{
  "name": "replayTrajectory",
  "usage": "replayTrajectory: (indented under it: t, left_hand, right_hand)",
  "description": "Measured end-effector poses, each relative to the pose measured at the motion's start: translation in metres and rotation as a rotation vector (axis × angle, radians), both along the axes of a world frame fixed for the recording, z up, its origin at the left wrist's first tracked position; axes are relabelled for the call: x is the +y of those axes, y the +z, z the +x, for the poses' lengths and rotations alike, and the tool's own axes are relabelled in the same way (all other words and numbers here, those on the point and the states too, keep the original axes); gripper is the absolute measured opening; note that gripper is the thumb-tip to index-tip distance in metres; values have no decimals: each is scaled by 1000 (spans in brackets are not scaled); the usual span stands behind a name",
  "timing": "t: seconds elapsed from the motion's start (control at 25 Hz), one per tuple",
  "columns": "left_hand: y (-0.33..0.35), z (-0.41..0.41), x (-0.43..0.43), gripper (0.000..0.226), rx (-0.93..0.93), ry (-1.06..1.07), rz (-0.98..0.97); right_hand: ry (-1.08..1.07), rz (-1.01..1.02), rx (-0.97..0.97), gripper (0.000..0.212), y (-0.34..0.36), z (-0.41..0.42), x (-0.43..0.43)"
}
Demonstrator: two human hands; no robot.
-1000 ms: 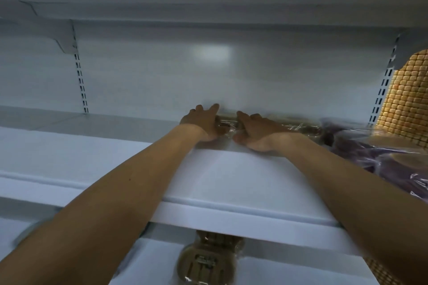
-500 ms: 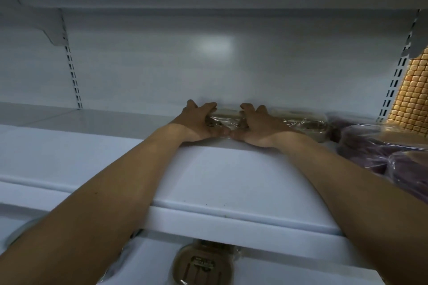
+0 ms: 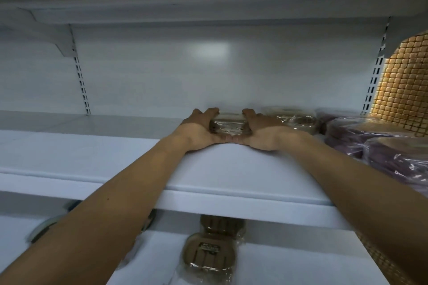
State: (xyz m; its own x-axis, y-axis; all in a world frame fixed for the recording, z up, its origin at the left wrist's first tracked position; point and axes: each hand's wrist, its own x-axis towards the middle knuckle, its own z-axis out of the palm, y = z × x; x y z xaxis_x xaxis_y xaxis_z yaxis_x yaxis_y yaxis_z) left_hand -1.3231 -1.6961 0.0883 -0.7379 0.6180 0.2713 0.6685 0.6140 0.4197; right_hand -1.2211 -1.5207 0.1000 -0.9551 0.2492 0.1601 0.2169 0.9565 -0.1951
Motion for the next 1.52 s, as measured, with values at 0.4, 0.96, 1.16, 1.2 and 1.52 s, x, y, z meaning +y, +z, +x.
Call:
replayTrajectory:
  t: [0.4,0.96,1.16,1.2,1.52]
  left_hand:
    - [2,64,-43,93,53,-100,6]
    - [-15,188,-119,89,135,-136,136]
    - [-19,224,-131,88,160,-134,134]
    - [-21,230,-134,88,167,-136,140]
    - [-62,263,-144,86,84,-180,161]
  right_hand:
    - [53,96,57,92,-1,67,-36]
    - [102,14,172,105,-19,185,-96]
    - [83,46,151,108,-18,227,-112]
    - [77,41,149,108,-18,235,-117]
    - [60,-5,64,97,-44,286,-140]
